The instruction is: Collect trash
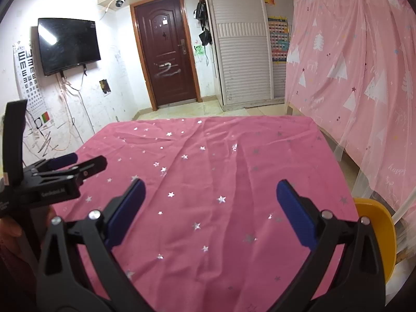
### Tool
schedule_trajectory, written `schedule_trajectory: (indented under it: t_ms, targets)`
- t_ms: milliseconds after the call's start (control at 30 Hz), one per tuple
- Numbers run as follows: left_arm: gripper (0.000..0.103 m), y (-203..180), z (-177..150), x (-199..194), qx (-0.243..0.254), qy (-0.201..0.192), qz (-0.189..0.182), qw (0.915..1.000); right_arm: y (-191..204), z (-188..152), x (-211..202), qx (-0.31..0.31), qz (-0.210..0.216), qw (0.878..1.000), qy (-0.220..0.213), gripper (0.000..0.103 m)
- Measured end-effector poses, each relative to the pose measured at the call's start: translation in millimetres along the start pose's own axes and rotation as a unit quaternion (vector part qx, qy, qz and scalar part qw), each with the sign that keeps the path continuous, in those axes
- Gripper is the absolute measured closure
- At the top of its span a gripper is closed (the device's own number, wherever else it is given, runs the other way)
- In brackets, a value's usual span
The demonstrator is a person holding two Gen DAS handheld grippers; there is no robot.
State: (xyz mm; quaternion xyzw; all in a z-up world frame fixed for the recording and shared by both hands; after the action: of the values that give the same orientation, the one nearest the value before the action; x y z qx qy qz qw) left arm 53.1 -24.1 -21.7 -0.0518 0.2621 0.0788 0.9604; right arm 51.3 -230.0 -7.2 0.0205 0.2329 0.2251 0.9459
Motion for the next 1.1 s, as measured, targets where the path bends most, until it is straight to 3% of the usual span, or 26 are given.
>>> schedule_trajectory:
  t_ms: [1100]
  targets:
    - [0.008, 0.3, -2.0, -0.4, -0.001, 0.003, -0.003, 1.0000, 1.8, -2.5, 1.6, 0.005, 0.004, 1.000, 0.002, 0.006]
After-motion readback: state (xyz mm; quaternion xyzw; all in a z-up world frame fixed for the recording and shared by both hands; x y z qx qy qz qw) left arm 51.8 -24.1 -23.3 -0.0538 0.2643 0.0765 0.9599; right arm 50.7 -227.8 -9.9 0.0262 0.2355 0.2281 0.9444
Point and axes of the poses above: each gripper's, at about its wrist camera, not at the fingertips, and x roughly the way its jaws point, y to its left, z to its top, the point moved 3 cm from there along x, roughly the way its jaws point, and after that the axes turned 6 degrees about -y, right-handed, at the moved point
